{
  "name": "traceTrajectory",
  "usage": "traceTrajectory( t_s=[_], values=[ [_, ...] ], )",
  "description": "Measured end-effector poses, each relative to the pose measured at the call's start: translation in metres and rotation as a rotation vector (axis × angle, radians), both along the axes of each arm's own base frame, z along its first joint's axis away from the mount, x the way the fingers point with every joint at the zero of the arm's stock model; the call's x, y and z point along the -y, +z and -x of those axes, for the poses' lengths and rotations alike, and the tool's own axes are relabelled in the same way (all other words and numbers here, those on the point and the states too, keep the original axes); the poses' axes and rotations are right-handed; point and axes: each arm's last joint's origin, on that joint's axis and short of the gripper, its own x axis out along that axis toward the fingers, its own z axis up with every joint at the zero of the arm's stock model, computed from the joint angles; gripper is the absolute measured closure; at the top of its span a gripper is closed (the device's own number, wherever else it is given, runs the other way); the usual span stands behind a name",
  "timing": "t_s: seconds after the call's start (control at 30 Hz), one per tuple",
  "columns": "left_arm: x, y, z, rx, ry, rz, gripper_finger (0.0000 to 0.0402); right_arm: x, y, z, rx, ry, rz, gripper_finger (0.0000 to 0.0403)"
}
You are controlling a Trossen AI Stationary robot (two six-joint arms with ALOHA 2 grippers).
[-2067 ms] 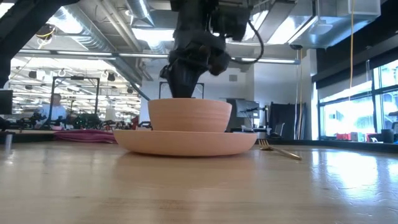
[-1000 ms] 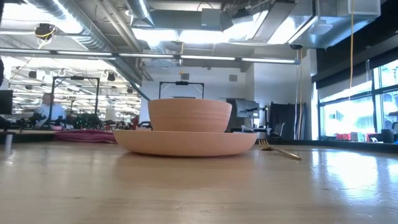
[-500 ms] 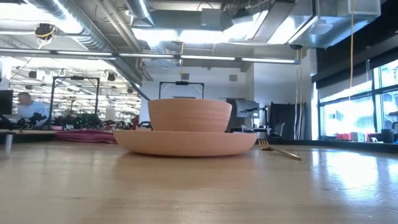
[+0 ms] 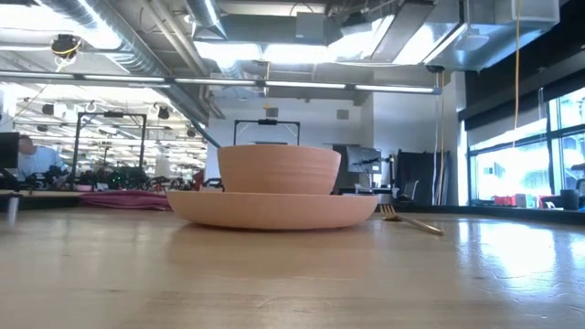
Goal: Set table place
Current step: Return to Home Position
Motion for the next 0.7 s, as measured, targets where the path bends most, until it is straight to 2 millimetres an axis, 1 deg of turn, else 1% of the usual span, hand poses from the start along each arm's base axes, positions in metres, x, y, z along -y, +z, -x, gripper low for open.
traceTrajectory(
  t_s=[0.1,0.13,0.2,0.3,0.4,0.5,0.6,0.7],
  values=[
    [0.001,-0.026,0.001,0.049,-0.06,-0.025,0.0394,0.02,-0.006,-0.01,-0.067,-0.224,-0.029,0.0391],
    [-0.001,-0.037,0.002,0.047,-0.064,-0.023,0.0395,0.027,-0.008,-0.014,-0.087,-0.266,-0.043,0.0391],
    [-0.004,-0.054,0.006,0.064,-0.066,-0.006,0.0397,0.038,-0.009,-0.019,-0.113,-0.272,-0.076,0.0391],
    [-0.009,-0.079,0.012,0.082,-0.093,0.022,0.04,0.05,-0.01,-0.029,-0.109,-0.253,-0.104,0.0391],
    [-0.014,-0.092,0.022,0.158,-0.094,0.027,0.0401,0.063,-0.015,-0.041,-0.129,-0.289,-0.096,0.0391],
    [-0.019,-0.101,0.031,0.191,-0.082,0.003,0.0397,0.078,-0.023,-0.054,-0.168,-0.322,-0.091,0.0391],
    [-0.023,-0.108,0.036,0.211,-0.065,-0.018,0.0389,0.093,-0.031,-0.066,-0.2,-0.346,-0.068,0.0391],
    [-0.025,-0.115,0.037,0.218,-0.051,-0.016,0.0381,0.108,-0.038,-0.076,-0.22,-0.309,-0.064,0.0391]
  ],
)
